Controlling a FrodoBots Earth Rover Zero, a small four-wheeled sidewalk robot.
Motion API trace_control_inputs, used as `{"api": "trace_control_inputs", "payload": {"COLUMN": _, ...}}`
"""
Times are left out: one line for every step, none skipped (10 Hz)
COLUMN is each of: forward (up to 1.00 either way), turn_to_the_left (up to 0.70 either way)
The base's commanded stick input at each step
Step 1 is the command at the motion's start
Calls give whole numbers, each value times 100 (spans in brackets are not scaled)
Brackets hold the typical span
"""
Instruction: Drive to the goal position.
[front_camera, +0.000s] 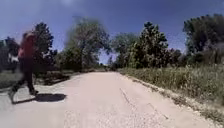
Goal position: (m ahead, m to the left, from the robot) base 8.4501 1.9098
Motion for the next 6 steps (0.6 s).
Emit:
{"api": "trace_control_inputs", "payload": {"forward": 70, "turn_to_the_left": 1}}
{"api": "trace_control_inputs", "payload": {"forward": 70, "turn_to_the_left": 1}}
{"api": "trace_control_inputs", "payload": {"forward": 70, "turn_to_the_left": 1}}
{"api": "trace_control_inputs", "payload": {"forward": 70, "turn_to_the_left": 1}}
{"api": "trace_control_inputs", "payload": {"forward": 70, "turn_to_the_left": 1}}
{"api": "trace_control_inputs", "payload": {"forward": 70, "turn_to_the_left": 1}}
